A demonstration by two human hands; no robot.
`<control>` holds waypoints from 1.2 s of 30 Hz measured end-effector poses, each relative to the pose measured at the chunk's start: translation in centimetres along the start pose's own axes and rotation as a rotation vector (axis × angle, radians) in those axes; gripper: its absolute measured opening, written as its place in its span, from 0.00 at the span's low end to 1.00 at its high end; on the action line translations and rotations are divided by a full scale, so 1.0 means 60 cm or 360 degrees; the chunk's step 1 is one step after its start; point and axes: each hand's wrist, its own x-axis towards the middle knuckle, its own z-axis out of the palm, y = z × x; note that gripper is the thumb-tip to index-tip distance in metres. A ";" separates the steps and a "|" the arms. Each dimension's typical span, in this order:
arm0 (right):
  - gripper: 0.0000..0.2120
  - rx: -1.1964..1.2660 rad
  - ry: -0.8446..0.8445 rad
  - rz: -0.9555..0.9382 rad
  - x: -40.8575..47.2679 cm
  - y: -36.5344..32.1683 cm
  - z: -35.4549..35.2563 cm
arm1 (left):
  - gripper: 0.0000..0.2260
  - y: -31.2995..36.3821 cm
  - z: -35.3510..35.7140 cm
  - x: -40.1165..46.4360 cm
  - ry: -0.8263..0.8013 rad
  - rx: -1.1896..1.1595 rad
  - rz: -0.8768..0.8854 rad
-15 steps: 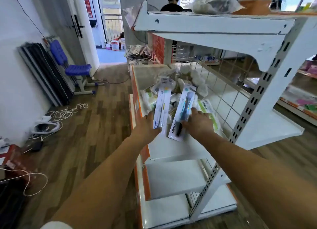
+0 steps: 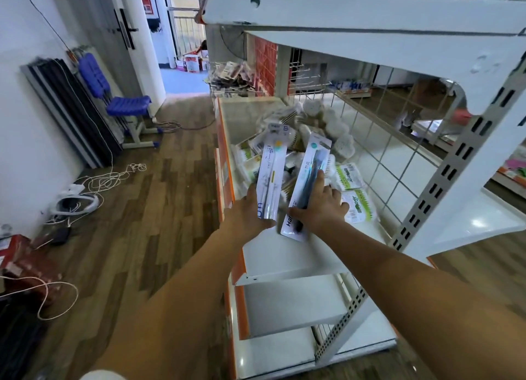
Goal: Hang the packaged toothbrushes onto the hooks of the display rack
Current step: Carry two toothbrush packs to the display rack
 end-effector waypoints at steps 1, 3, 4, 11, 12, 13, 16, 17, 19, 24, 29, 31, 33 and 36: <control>0.53 -0.0002 -0.0003 0.0010 0.001 -0.002 0.001 | 0.42 0.001 0.003 0.004 0.0040 0.0033 0.0007; 0.54 -0.0006 0.0010 0.0043 0.004 -0.005 0.006 | 0.44 0.002 0.009 0.011 0.0088 0.0065 0.0017; 0.54 -0.0011 0.0020 0.0059 0.006 -0.006 0.008 | 0.44 0.002 0.012 0.015 0.0085 0.0059 0.0003; 0.38 0.0143 0.0132 0.0001 0.022 -0.001 0.002 | 0.27 0.013 0.005 0.019 -0.0033 -0.0655 -0.0193; 0.36 0.0248 0.0129 0.0003 0.021 0.000 -0.001 | 0.21 0.014 0.000 0.018 -0.0066 -0.0772 -0.0249; 0.34 0.0361 0.0122 0.0008 0.018 0.001 -0.005 | 0.17 0.015 -0.005 0.016 -0.0088 -0.0866 -0.0297; 0.27 0.0453 0.0123 -0.0009 0.007 0.005 -0.011 | 0.12 0.016 -0.017 0.008 -0.0097 -0.0937 -0.0396; 0.25 0.0437 0.0129 -0.0023 0.003 0.006 -0.013 | 0.12 0.017 -0.019 0.004 -0.0101 -0.0930 -0.0423; 0.23 0.0451 0.0165 -0.0050 -0.007 0.006 -0.020 | 0.14 0.020 -0.025 -0.007 -0.0099 -0.0947 -0.0468; 0.20 0.0660 0.0214 -0.0111 -0.033 -0.003 -0.032 | 0.15 0.028 -0.042 -0.045 -0.0049 -0.1009 -0.0446; 0.20 0.0671 0.0141 -0.0159 -0.079 -0.024 -0.033 | 0.21 0.020 -0.061 -0.095 0.0034 -0.1086 -0.0449; 0.19 0.0751 0.0116 -0.0181 -0.103 -0.036 -0.032 | 0.19 0.014 -0.071 -0.120 0.0089 -0.1107 -0.0429; 0.18 0.0873 0.0078 -0.0203 -0.130 -0.051 -0.031 | 0.17 0.008 -0.084 -0.149 0.0159 -0.1103 -0.0416; 0.14 0.1105 0.0019 -0.0214 -0.175 -0.078 -0.032 | 0.17 -0.007 -0.104 -0.196 0.0251 -0.1149 -0.0441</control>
